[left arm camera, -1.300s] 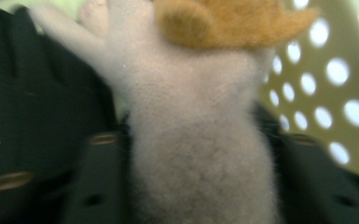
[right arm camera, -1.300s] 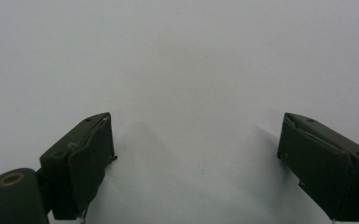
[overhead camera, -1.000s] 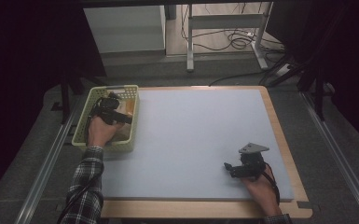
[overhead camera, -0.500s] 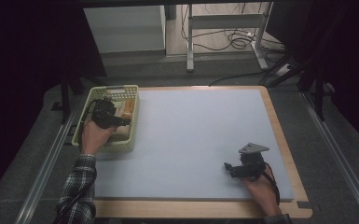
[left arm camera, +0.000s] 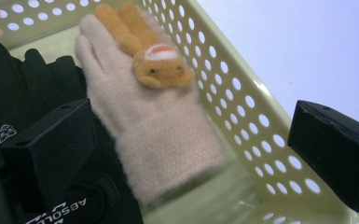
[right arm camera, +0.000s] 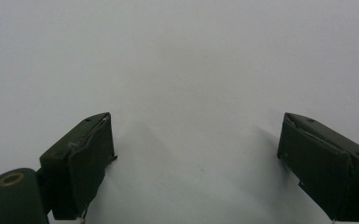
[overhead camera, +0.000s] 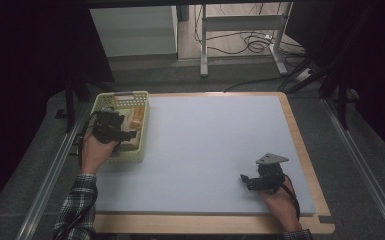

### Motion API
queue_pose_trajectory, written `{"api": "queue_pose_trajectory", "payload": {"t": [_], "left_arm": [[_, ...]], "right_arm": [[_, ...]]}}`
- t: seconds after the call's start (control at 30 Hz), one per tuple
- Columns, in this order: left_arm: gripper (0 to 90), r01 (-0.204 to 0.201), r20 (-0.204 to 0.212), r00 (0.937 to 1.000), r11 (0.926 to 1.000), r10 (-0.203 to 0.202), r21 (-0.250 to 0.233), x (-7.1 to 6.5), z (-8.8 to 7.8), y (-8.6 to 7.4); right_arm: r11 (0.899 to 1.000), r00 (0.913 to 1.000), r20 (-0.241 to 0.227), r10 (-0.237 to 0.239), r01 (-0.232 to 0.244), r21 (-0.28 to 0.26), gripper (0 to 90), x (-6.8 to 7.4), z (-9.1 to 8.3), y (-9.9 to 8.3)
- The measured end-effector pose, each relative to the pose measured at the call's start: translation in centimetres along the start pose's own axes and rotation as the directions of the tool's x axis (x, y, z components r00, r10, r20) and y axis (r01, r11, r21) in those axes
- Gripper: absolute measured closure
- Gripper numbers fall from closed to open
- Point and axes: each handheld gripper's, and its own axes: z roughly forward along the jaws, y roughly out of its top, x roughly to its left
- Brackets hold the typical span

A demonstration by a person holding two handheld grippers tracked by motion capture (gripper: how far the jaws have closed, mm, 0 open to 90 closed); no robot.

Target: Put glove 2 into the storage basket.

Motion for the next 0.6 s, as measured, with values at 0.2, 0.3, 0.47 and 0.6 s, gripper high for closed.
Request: {"api": "queue_pose_trajectory", "payload": {"t": [0.2,0.3,0.47,0.6], "left_arm": [[0.8,-0.043,-0.007,0.999,0.999,0.043,-0.013,-0.6,-0.8,-0.5],[0.5,-0.058,-0.003,0.9983,0.998,0.058,-0.026,-0.9,-1.3,-0.6],[0.1,-0.074,0.003,0.9972,0.9966,0.074,-0.035,-1.3,-1.9,-0.9],[0.1,-0.083,0.007,0.9965,0.9956,0.083,-0.043,-1.4,-2.4,-1.2]], "right_arm": [[1.0,1.0,0.001,-0.001,0.001,0.0,10.3,0.0,0.0,0.0],[1.0,1.0,0.001,-0.002,0.002,0.002,10.3,0.0,0.0,0.0],[1.0,1.0,0.001,-0.002,0.002,0.002,10.3,0.0,0.0,0.0],[1.0,1.0,0.001,-0.002,0.002,0.002,10.3,0.0,0.0,0.0]]}}
